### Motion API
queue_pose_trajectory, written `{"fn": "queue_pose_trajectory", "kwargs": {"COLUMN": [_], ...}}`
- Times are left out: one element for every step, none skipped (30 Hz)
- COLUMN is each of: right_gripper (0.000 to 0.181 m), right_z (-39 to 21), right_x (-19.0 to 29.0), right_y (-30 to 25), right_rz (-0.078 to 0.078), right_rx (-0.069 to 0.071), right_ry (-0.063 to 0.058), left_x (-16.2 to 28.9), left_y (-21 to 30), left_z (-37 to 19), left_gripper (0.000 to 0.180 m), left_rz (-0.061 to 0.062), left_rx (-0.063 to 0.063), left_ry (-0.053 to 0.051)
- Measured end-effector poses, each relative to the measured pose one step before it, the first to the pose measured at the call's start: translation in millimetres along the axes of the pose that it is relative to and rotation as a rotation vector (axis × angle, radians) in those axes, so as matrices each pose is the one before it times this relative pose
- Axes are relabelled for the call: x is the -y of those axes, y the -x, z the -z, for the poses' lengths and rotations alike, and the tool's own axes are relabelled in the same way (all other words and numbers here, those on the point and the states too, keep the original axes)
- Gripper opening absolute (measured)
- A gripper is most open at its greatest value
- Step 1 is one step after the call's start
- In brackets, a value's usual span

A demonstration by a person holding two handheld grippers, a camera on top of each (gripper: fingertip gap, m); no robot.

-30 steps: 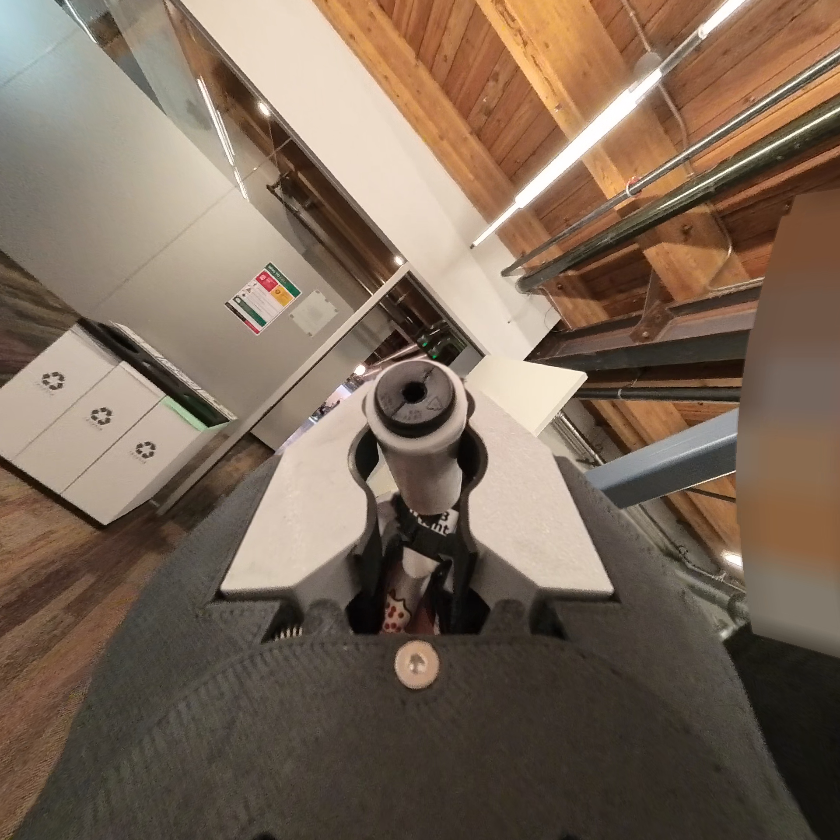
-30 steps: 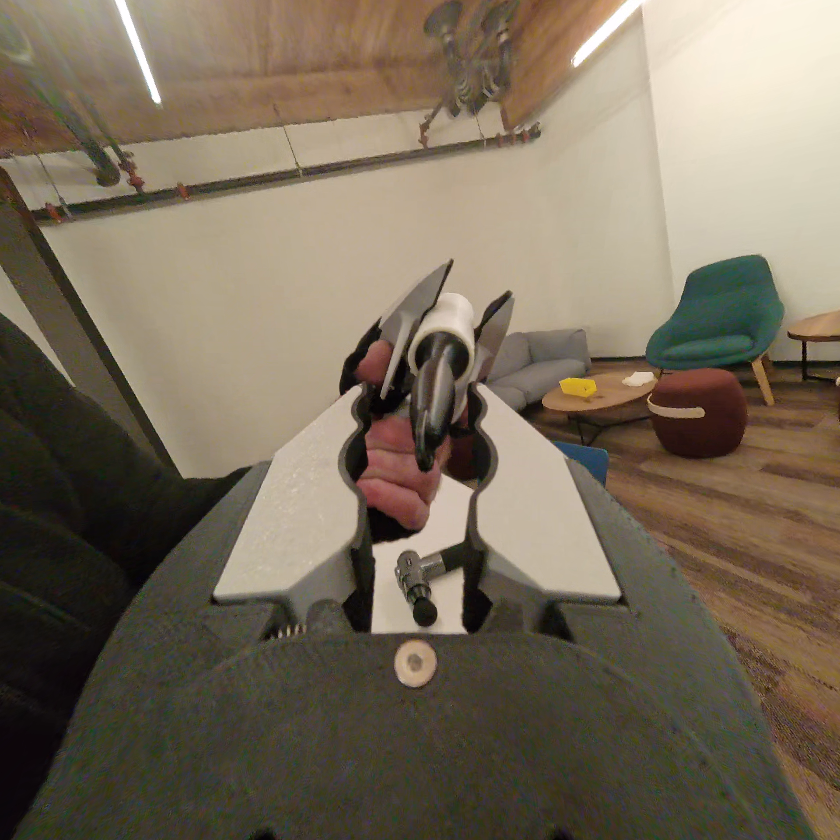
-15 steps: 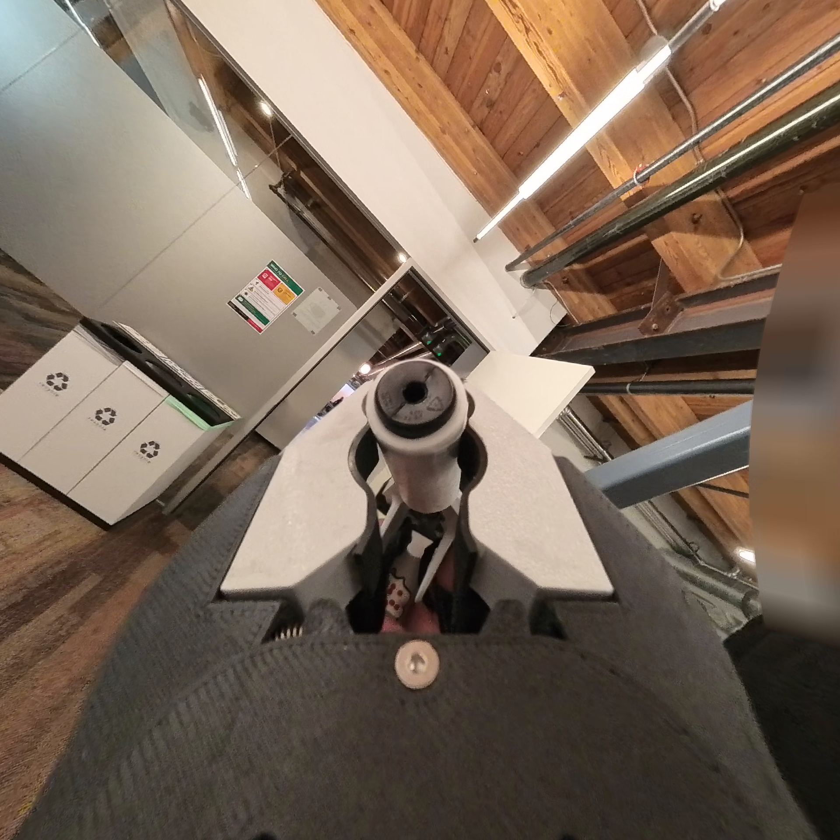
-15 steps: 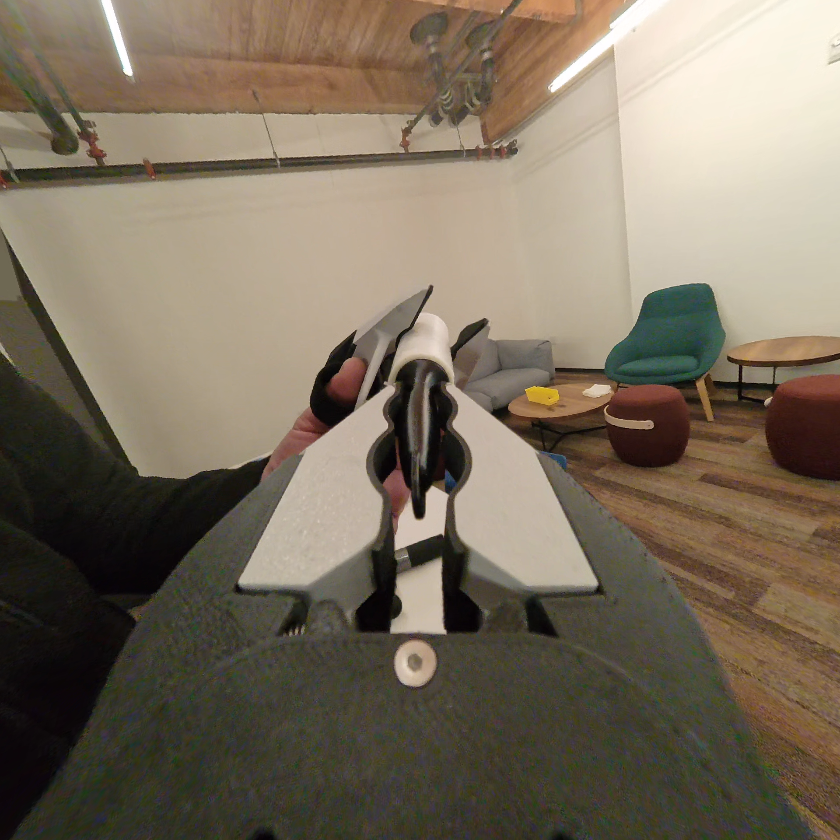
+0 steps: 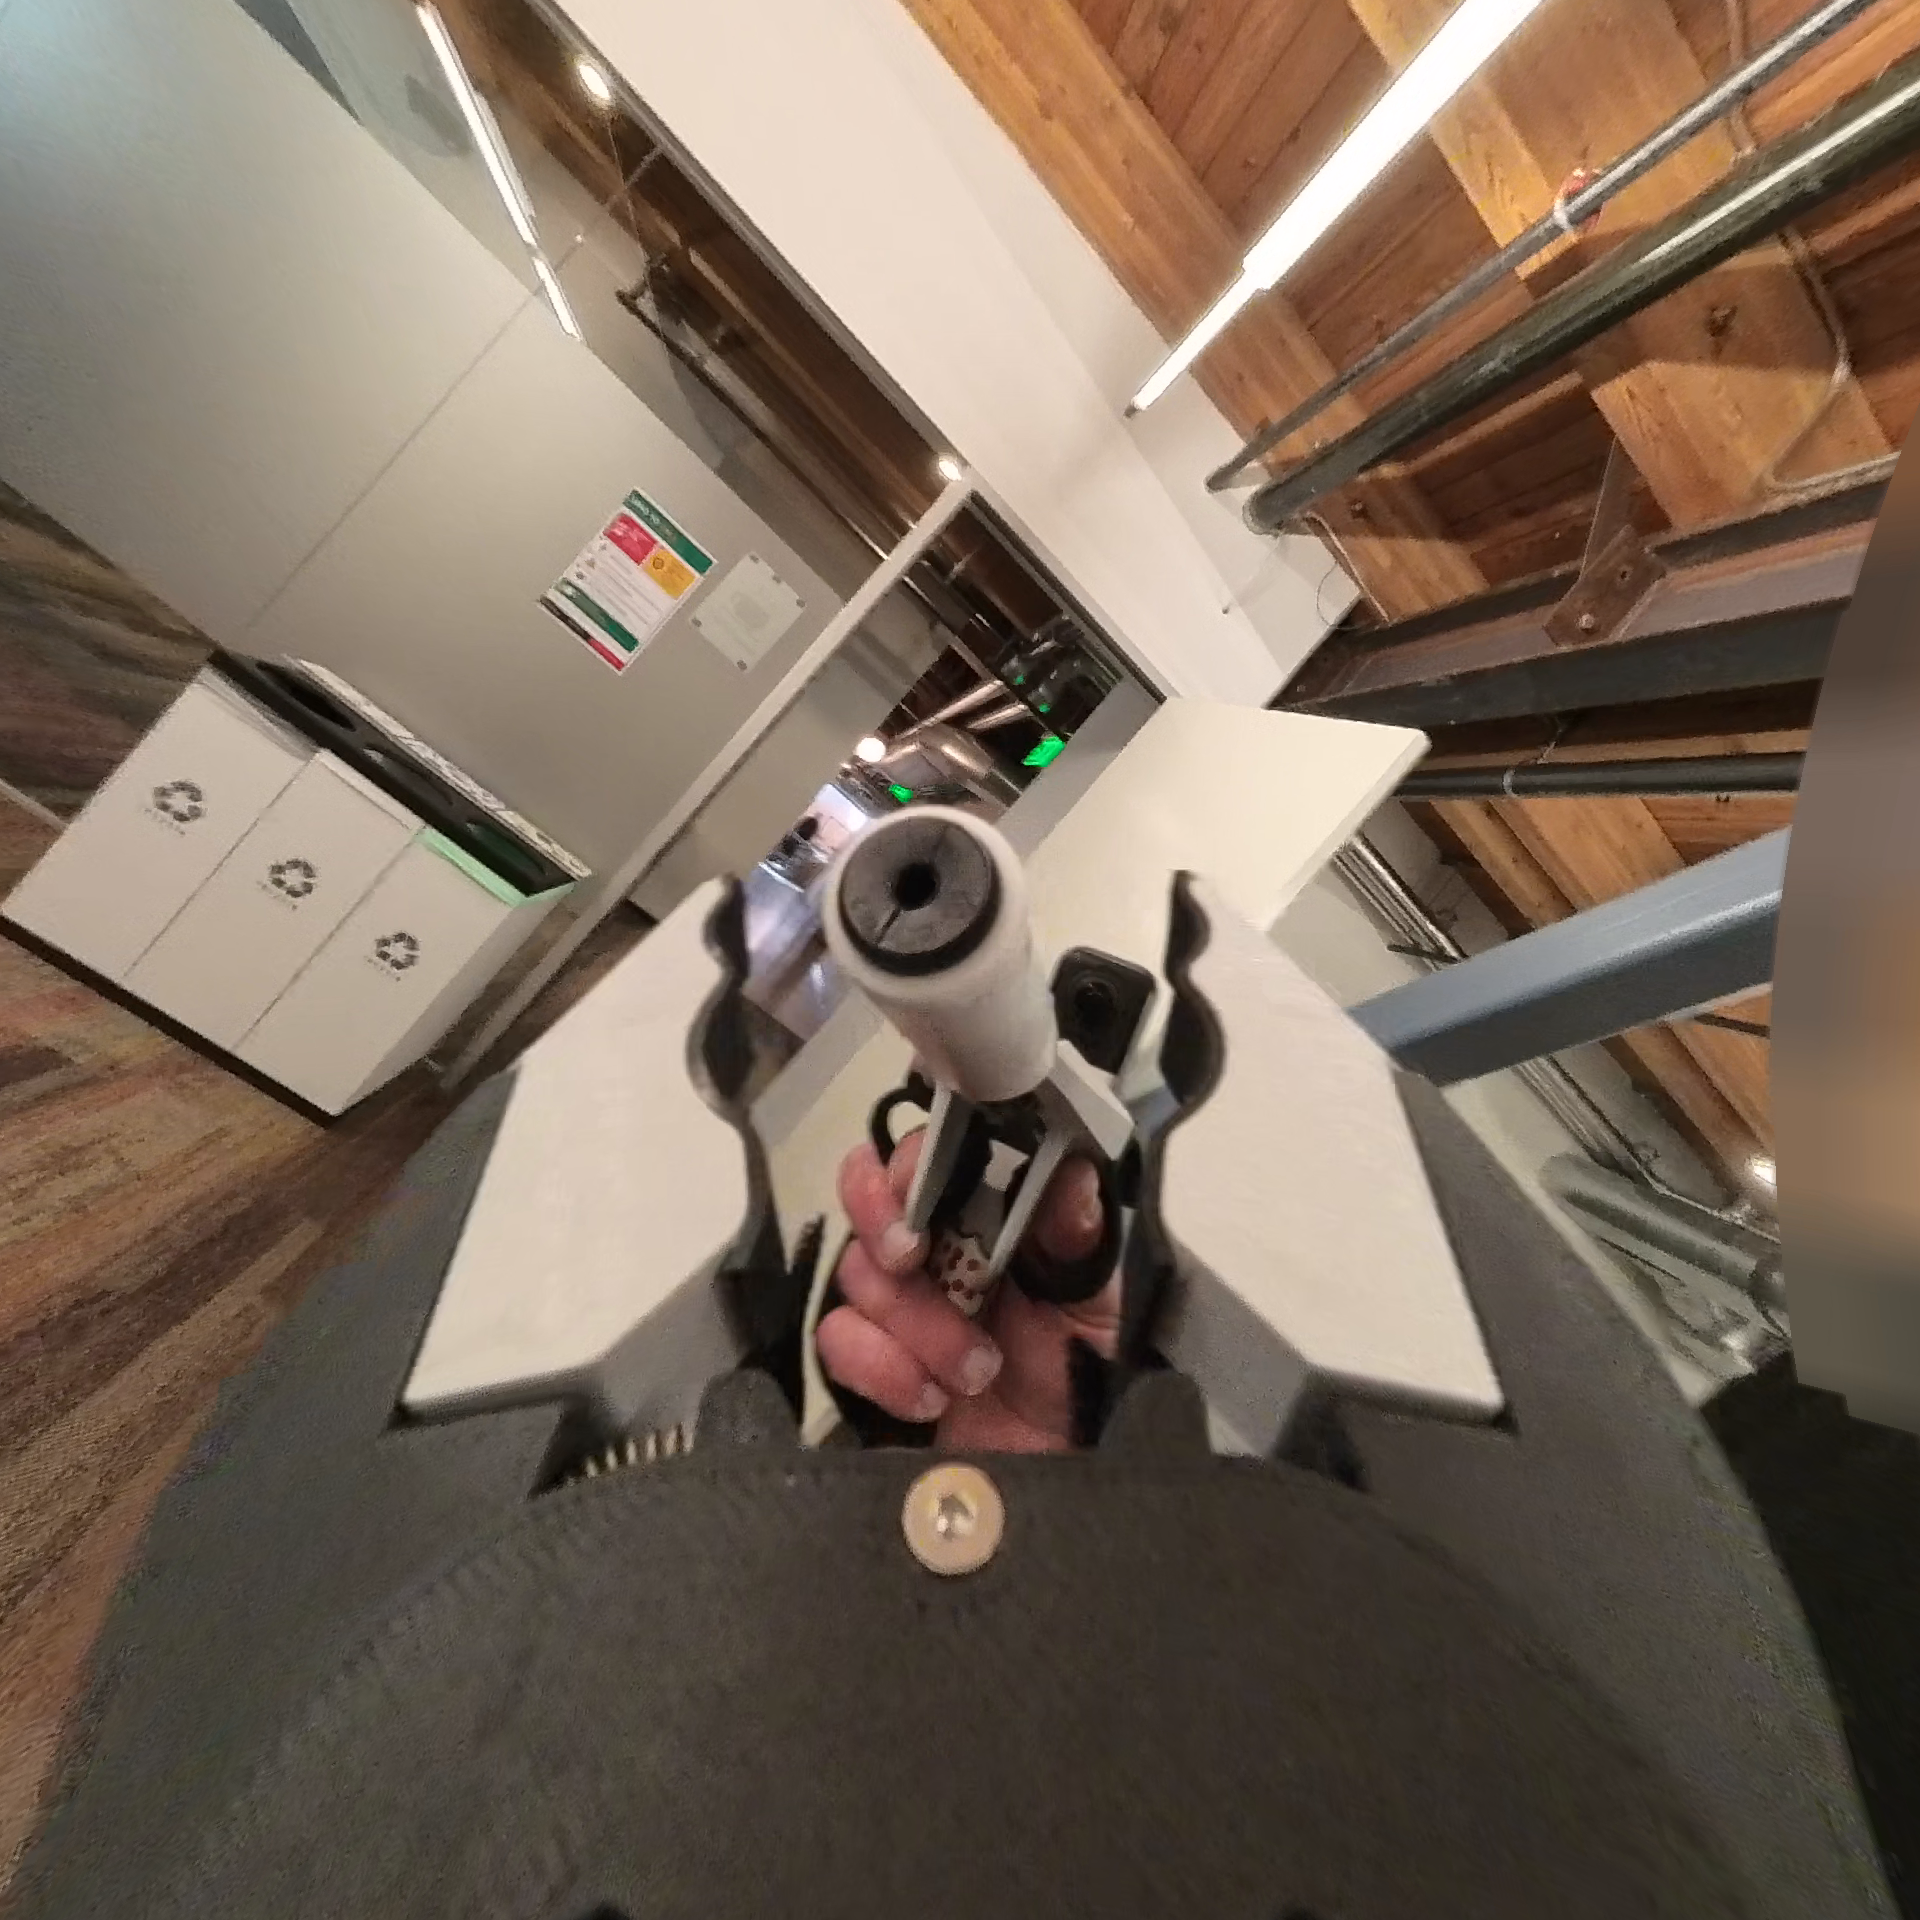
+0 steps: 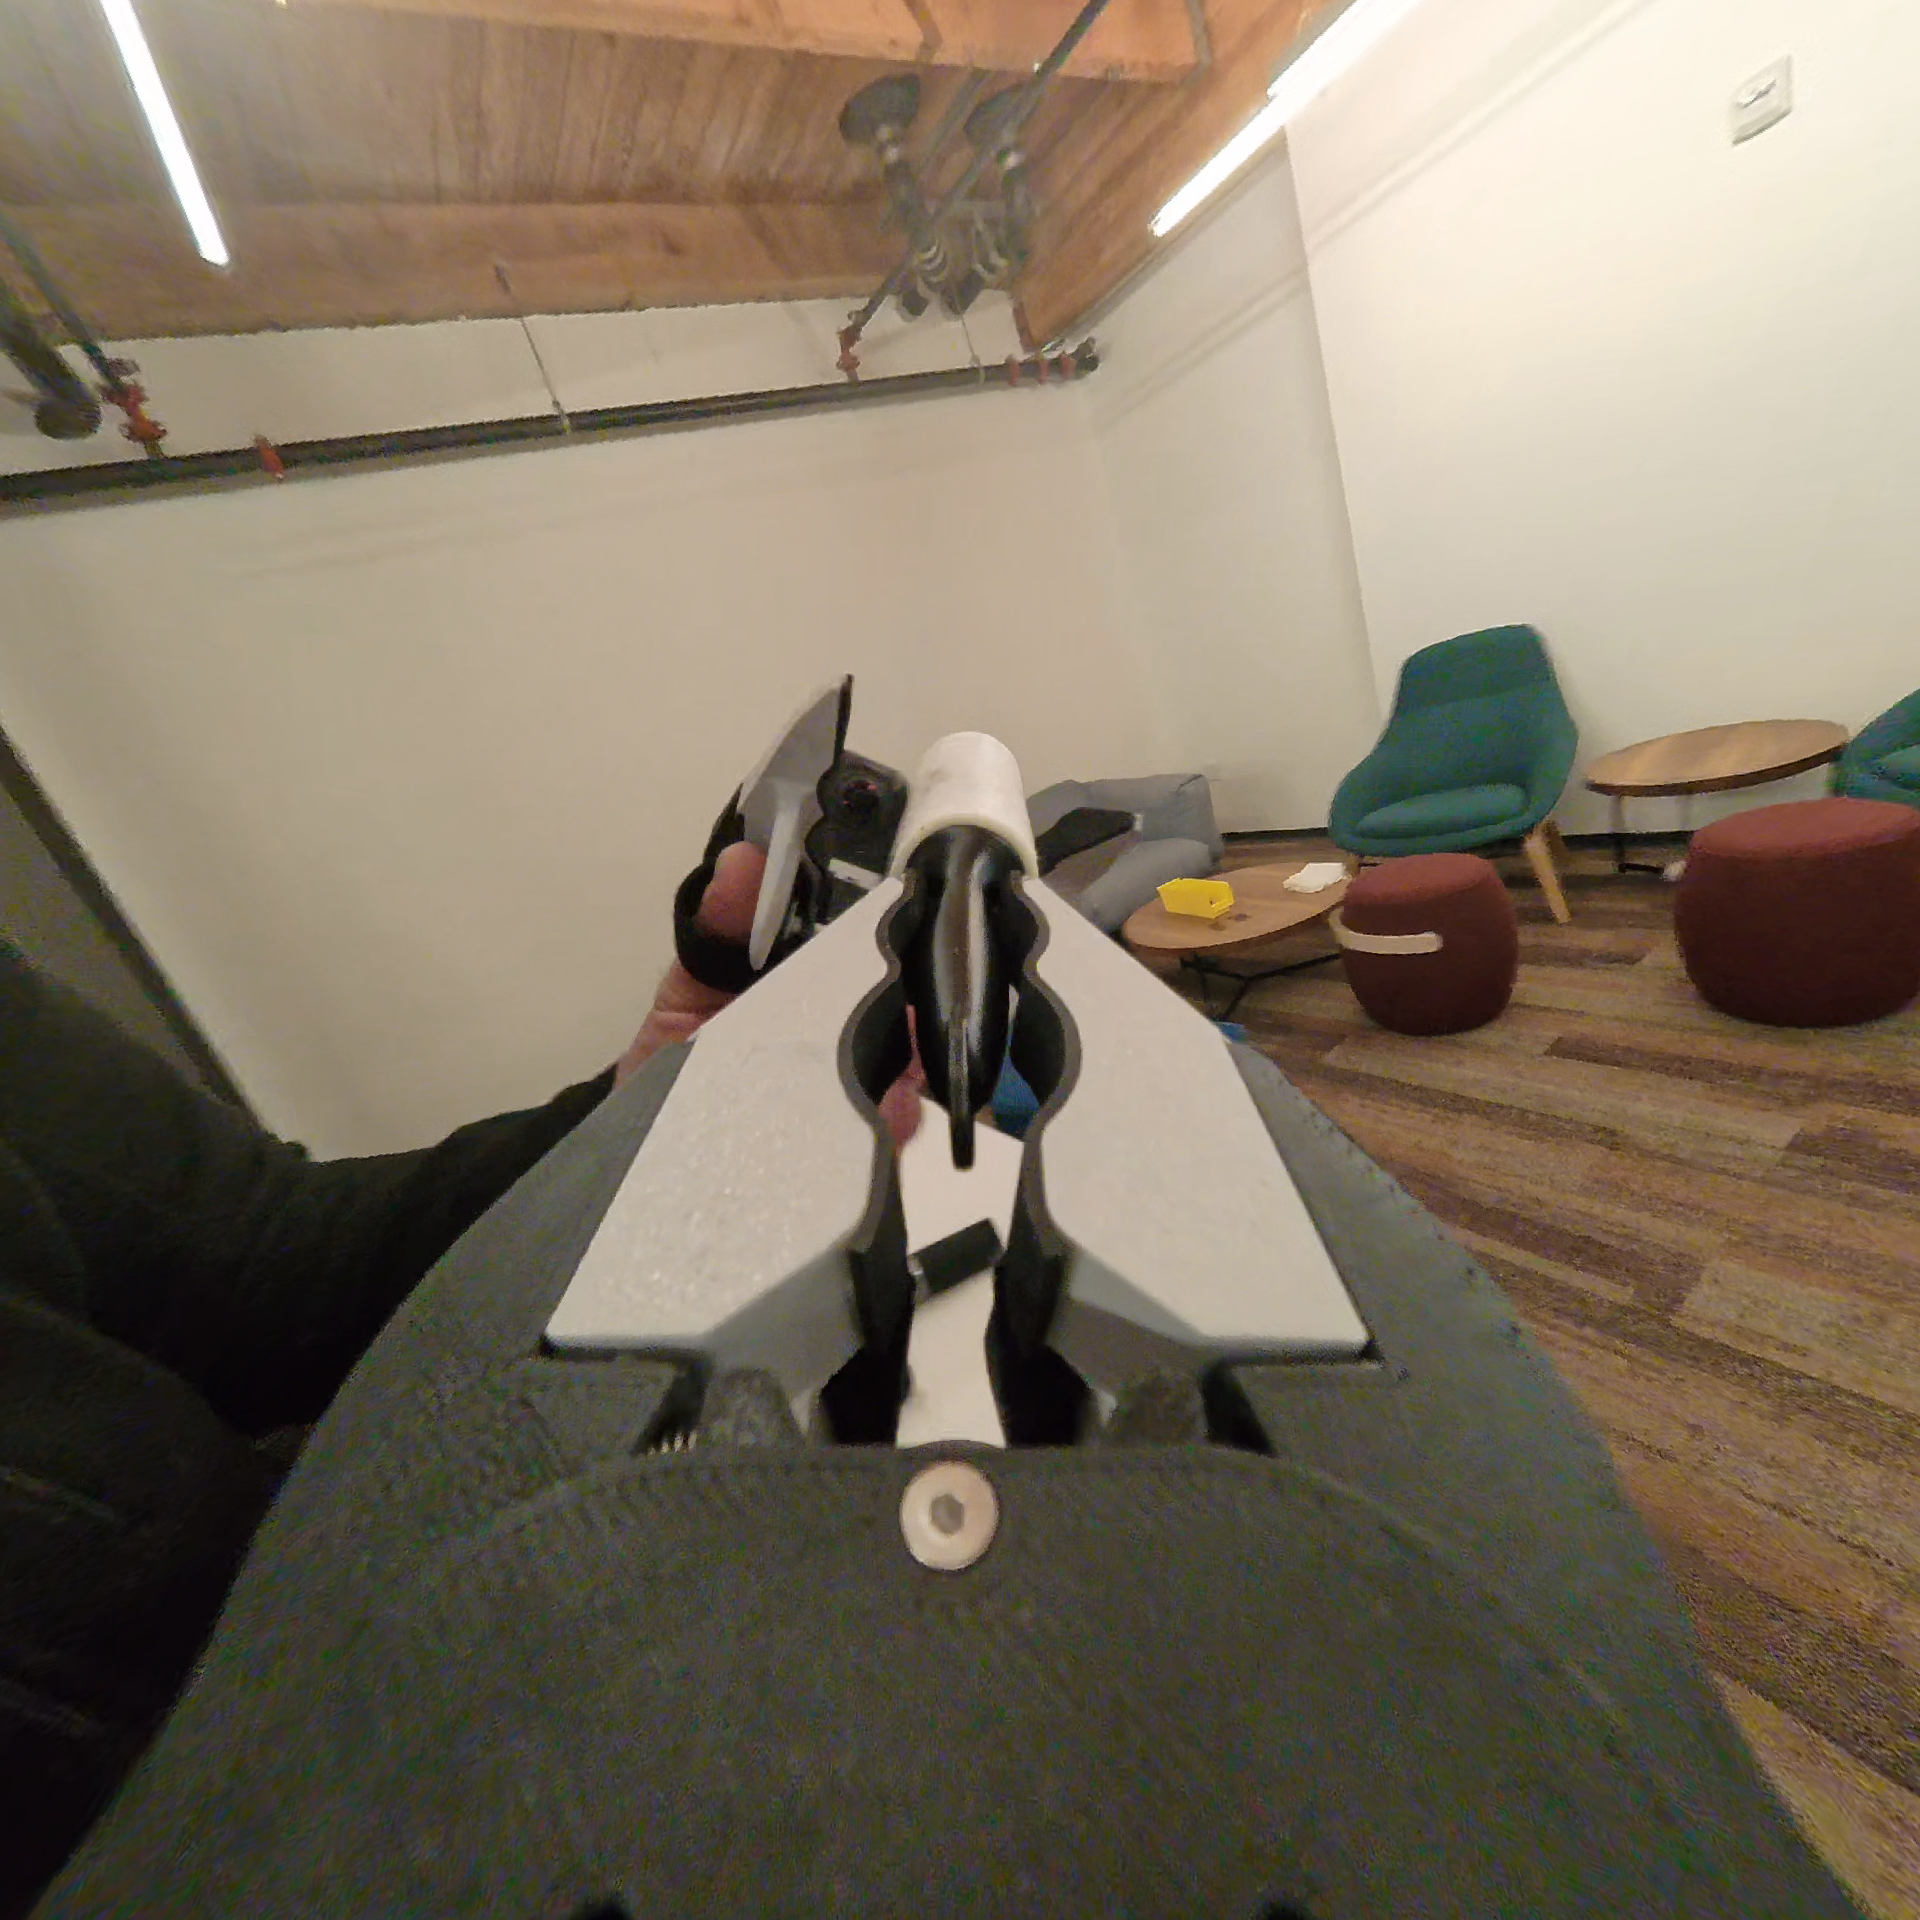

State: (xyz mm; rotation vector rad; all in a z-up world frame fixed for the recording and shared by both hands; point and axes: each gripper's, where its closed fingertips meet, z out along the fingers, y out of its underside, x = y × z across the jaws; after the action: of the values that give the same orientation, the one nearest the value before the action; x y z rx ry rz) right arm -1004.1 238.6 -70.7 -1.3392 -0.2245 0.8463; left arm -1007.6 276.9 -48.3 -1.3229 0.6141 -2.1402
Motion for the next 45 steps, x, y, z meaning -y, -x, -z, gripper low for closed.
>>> {"fn": "queue_pose_trajectory", "kwargs": {"right_gripper": [0.012, 0.012, 0.012, 0.012, 0.012, 0.012, 0.012, 0.012, 0.012, 0.012, 0.012, 0.012, 0.012, 0.012, 0.012, 0.012, 0.012, 0.012, 0.012, 0.012, 0.012, 0.012, 0.012, 0.012, 0.011, 0.012, 0.012, 0.012, 0.012, 0.012, 0.012, 0.012, 0.012, 0.012, 0.012, 0.012, 0.012, 0.012, 0.012, 0.012, 0.012, 0.012, 0.012, 0.012, 0.012], "right_z": [6.08, 5.72, 5.34, 6.04, 6.57, 6.08, 4.88, 3.22, 0.91, -1.48, -3.23, -5.03, -6.73, -8.43, -9.77, -10.52, -10.56, -10.48, -9.66, -8.14, -6.39, -4.11, -1.42, -0.29, -0.53, -0.71, -1.45, -1.88, -2.16, -2.41, -2.32, -2.25, -1.99, -1.9, -2.1, -2.04, -2.44, -3.12, -3.02, -2.17, -2.05, -2.72, -2.82, -2.54, -2.91], "right_x": [5.13, 4.94, 5.11, 6.18, 7.09, 7.48, 7.84, 7.14, 4.07, -0.13, -3.1, -5.12, -6.6, -9.39, -12.77, -14.55, -15.22, -15.56, -14.46, -12.05, -9.96, -6.04, -0.31, 2.3, 2.57, 3.12, 4.01, 5.63, 7.04, 8.38, 8.99, 6.42, 2.06, -2.84, -6.7, -8.84, -12.46, -14.76, -12.69, -8.49, -6.32, -5.77, -2.79, 1.85, 4.74], "right_y": [-2.54, -1.59, -1.25, -2.81, -3.52, -1.48, 0.77, 2.27, 4.0, 4.43, 4.69, 6.43, 7.58, 7.21, 6.82, 5.88, 5.49, 6.55, 7.12, 6.68, 6.01, 5.31, 4.84, 4.57, 4.18, 4.64, 6.8, 8.32, 9.86, 10.92, 11.09, 7.33, 1.78, -2.23, -5.12, -6.83, -9.54, -11.4, -10.37, -9.31, -8.74, -7.29, -3.01, 2.6, 7.36], "right_rz": [0.021, 0.0255, 0.0127, 0.0056, 0.0056, 0.0102, 0.0126, 0.0116, 0.0132, 0.0225, 0.0285, 0.0248, 0.0193, 0.0181, 0.0291, 0.0431, 0.0461, 0.0411, 0.0331, 0.0188, 0.0131, 0.0172, 0.0087, 0.0006, 0.0125, 0.0219, 0.0147, 0.0077, 0.0092, 0.0133, 0.0161, 0.0193, 0.0215, 0.0092, -0.013, -0.0276, -0.0226, -0.0039, -0.0054, -0.0314, -0.039, -0.0212, -0.0122, -0.0147, -0.0025], "right_rx": [-0.0204, -0.0181, -0.0086, -0.0113, -0.0153, -0.008, -0.0023, 0.0009, 0.0054, 0.002, -0.0026, 0.0056, 0.0131, 0.0097, 0.0062, -0.0022, -0.006, 0.0029, 0.0087, 0.0101, 0.0086, 0.0028, 0.004, 0.0095, 0.0059, 0.0032, 0.013, 0.0168, 0.0167, 0.0175, 0.0218, 0.0078, -0.0099, -0.0105, -0.0064, -0.003, -0.0167, -0.033, -0.0264, -0.0123, -0.0099, -0.0124, -0.0028, 0.0135, 0.0168], "right_ry": [-0.0017, 0.0009, -0.0017, -0.013, -0.0178, -0.016, -0.0153, -0.0138, -0.0018, 0.0138, 0.0206, 0.0213, 0.0188, 0.0267, 0.043, 0.0513, 0.0531, 0.0549, 0.0493, 0.0382, 0.0339, 0.0237, 0.0039, 0.0018, 0.0087, 0.0086, 0.0041, -0.0041, -0.008, -0.0095, -0.01, 0.001, 0.0139, 0.0197, 0.014, 0.0042, 0.0166, 0.033, 0.023, 0.0027, -0.0001, 0.0072, -0.0015, -0.0134, -0.0093], "left_x": [6.88, 5.84, 3.29, 1.88, -0.4, -3.52, -4.13, -4.16, -2.28, -1.63, -4.64, -7.46, -7.93, -9.46, -12.44, -13.05, -10.19, -9.48, -8.6, -7.62, -7.21, -6.39, -5.27, -6.08, -6.61, -5.23, -4.01, -4.26, -4.27, -3.59, -3.78, -4.56, -5.35, -4.51, -3.34, -2.27, -1.5, -1.32, -0.88, -0.88, -1.75, -2.33, -2.03, -2.04, -2.48], "left_y": [3.66, -1.46, -1.71, 1.82, 6.13, 11.04, 14.83, 18.47, 18.04, 15.86, 18.9, 20.67, 13.75, 10.64, 12.11, 9.23, 2.87, 2.28, 3.58, 0.36, -1.17, 2.22, 1.95, 1.01, 0.94, 1.94, 1.46, 1.07, 2.57, 2.89, 2.05, 1.69, 2.26, 2.45, 1.82, 1.65, 2.24, 2.01, 0.6, 0.86, 1.44, 1.27, 1.21, 1.87, 3.27], "left_z": [0.8, 0.23, -0.66, -0.21, 0.58, 0.7, 0.49, -0.96, -3.15, -5.97, -9.33, -12.22, -15.15, -16.79, -17.48, -17.69, -16.82, -15.1, -13.11, -11.47, -9.53, -7.5, -6.08, -5.14, -4.58, -3.31, -2.63, -2.23, -1.7, -1.02, -0.62, -0.66, -0.06, 0.67, 1.31, 1.92, 2.43, 2.54, 2.68, 2.67, 2.3, 1.63, 1.53, 1.26, 0.82], "left_gripper": [0.075, 0.072, 0.073, 0.075, 0.076, 0.075, 0.072, 0.067, 0.062, 0.058, 0.056, 0.057, 0.057, 0.057, 0.057, 0.057, 0.057, 0.057, 0.056, 0.055, 0.055, 0.055, 0.055, 0.055, 0.055, 0.055, 0.055, 0.055, 0.055, 0.055, 0.055, 0.055, 0.056, 0.056, 0.056, 0.056, 0.056, 0.056, 0.056, 0.056, 0.056, 0.056, 0.056, 0.056, 0.056], "left_rz": [-0.0111, -0.0146, -0.0154, -0.0165, -0.0282, -0.0681, -0.0744, -0.024, 0.029, 0.0292, -0.0042, -0.0111, -0.0014, -0.014, -0.0226, -0.0097, -0.0137, -0.0285, -0.0422, -0.0311, -0.0224, -0.037, -0.0446, -0.0268, -0.0132, -0.0128, -0.0102, -0.0057, -0.0067, -0.0133, -0.0107, -0.0093, -0.0128, -0.0164, -0.0106, -0.0038, -0.0038, -0.0068, -0.0045, -0.0067, -0.0126, -0.0114, -0.0103, -0.0095, -0.0089], "left_rx": [0.0327, -0.0004, -0.0067, 0.0082, 0.0259, 0.0532, 0.0649, 0.0642, 0.046, 0.0287, 0.0518, 0.0733, 0.0424, 0.0346, 0.0557, 0.0461, 0.0159, 0.0191, 0.0342, 0.015, 0.0045, 0.0275, 0.0224, 0.0101, 0.0045, 0.0097, 0.0036, 0.0003, 0.0083, 0.0108, 0.0041, 0.0012, 0.0065, 0.0082, 0.0033, 0.001, 0.0052, 0.0049, -0.0035, -0.0007, 0.0049, 0.0021, 0.0011, 0.0025, 0.0085], "left_ry": [-0.0311, -0.0202, -0.0004, 0.0102, 0.0236, 0.038, 0.0313, 0.0196, 0.0022, 0.001, 0.0263, 0.0435, 0.0433, 0.0505, 0.065, 0.0666, 0.0496, 0.0482, 0.0467, 0.0436, 0.0428, 0.0379, 0.0271, 0.0258, 0.0255, 0.0177, 0.0107, 0.0117, 0.013, 0.0087, 0.0075, 0.0097, 0.015, 0.012, 0.0079, 0.0042, 0.0041, 0.0044, 0.0014, 0.0007, 0.0065, 0.0107, 0.0057, 0.0047, 0.0066]}}
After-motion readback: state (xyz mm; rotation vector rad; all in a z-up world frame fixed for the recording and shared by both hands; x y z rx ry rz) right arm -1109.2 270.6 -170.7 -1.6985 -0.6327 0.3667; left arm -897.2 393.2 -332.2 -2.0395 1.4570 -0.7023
